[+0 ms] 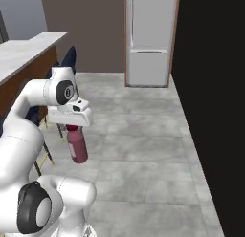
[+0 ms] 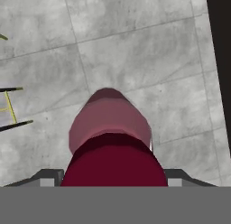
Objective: There is a wine glass and glass cup on the dining counter. Place the wine bottle next to the wine glass and the juice bottle next to the glass cup.
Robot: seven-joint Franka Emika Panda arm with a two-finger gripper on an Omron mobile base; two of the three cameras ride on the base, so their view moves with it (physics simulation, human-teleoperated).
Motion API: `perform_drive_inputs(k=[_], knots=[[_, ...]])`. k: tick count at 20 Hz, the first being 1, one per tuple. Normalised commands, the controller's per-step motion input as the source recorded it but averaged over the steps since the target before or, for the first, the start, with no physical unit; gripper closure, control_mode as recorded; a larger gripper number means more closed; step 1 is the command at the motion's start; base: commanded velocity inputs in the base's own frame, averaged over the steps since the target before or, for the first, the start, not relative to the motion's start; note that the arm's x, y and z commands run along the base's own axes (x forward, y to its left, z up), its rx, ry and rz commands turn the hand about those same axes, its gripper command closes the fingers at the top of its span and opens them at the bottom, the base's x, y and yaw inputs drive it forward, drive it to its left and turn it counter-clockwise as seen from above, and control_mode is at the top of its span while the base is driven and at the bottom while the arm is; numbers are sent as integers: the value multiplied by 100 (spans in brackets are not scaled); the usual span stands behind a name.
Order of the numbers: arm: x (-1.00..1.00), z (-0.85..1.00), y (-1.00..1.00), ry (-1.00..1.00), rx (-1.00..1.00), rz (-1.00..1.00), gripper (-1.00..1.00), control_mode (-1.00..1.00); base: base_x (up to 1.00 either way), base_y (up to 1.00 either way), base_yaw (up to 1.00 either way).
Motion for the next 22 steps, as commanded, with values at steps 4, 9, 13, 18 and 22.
perform_drive_inputs(k=[4, 9, 13, 18, 22], knots=[[0, 0, 0, 0, 0, 0, 100, 100, 88, -23, 5], [0, 0, 0, 0, 0, 0, 100, 100, 88, -23, 4], [0, 0, 0, 0, 0, 0, 100, 100, 88, -23, 4], [0, 0, 0, 0, 0, 0, 100, 100, 88, -19, 10], [0, 0, 0, 0, 0, 0, 100, 100, 88, -15, 15]])
